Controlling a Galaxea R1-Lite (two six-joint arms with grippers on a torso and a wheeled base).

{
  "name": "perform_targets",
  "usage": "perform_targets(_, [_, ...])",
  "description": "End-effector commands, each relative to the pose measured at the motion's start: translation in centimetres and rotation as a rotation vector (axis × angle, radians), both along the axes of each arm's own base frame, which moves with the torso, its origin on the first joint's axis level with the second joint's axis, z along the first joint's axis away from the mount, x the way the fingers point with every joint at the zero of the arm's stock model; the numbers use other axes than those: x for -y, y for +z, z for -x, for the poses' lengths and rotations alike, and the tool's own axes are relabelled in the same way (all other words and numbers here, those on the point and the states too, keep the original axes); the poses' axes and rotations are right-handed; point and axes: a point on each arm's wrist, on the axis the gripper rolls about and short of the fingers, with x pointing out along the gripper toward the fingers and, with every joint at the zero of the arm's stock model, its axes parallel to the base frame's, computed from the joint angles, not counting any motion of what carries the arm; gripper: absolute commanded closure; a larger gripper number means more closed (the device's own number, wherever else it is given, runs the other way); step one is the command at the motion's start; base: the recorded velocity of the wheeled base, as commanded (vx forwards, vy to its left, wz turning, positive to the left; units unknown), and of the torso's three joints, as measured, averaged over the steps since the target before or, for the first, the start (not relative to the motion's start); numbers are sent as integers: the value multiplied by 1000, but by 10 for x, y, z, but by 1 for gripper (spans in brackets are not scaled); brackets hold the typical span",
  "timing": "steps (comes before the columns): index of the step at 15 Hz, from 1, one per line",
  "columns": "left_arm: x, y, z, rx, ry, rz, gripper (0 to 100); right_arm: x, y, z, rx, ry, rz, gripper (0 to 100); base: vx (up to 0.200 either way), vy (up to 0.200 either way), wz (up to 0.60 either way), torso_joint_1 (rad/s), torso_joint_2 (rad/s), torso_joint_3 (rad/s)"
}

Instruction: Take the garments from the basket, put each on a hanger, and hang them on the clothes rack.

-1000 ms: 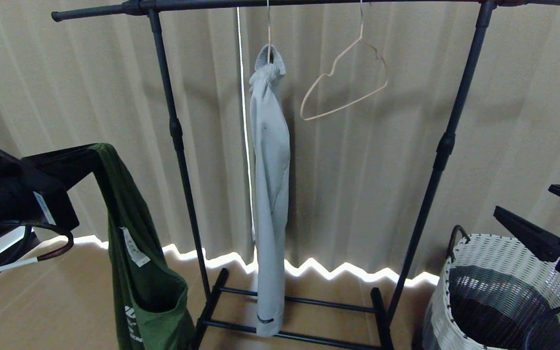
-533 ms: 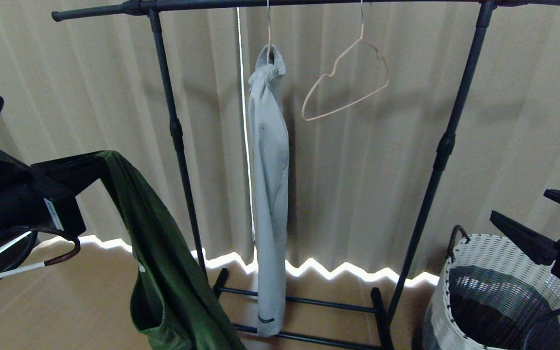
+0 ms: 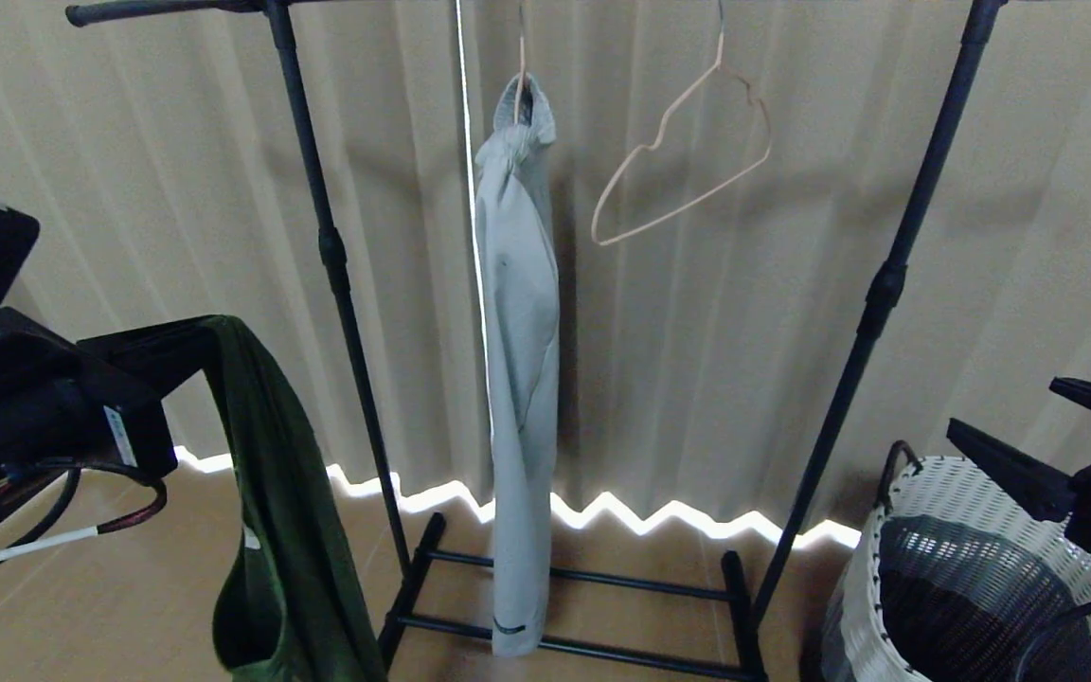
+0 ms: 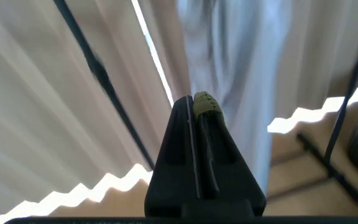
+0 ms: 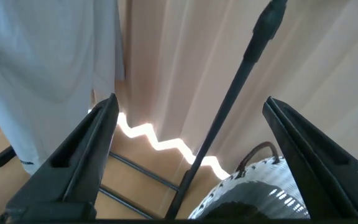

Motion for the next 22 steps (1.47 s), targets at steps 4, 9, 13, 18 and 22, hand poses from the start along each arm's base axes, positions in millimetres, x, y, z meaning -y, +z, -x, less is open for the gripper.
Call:
perform_targets(4, [-1, -3, 4, -3, -2, -1, 100, 0, 1, 0, 4, 1, 1, 0, 0, 0, 0, 96, -609, -259])
perform_targets(9, [5, -6, 12, -4, -49, 0, 100, 0, 2, 1, 23, 2, 0, 0, 0, 0, 0, 279, -470, -258])
perform_targets(13, [4, -4, 15, 10, -49, 3, 100, 0, -15, 6, -32, 0, 39, 0, 0, 0, 0, 243, -489, -259])
perform_targets(18, [0, -7, 26, 23, -51, 8, 100, 3, -8, 5, 16, -11, 130, 0, 0, 0, 0, 244, -506, -268])
perform_targets(22, [-1, -8, 26, 19, -49, 8, 100, 4, -8, 4, 11, -68, 159, 0, 0, 0, 0, 124, -237, -127])
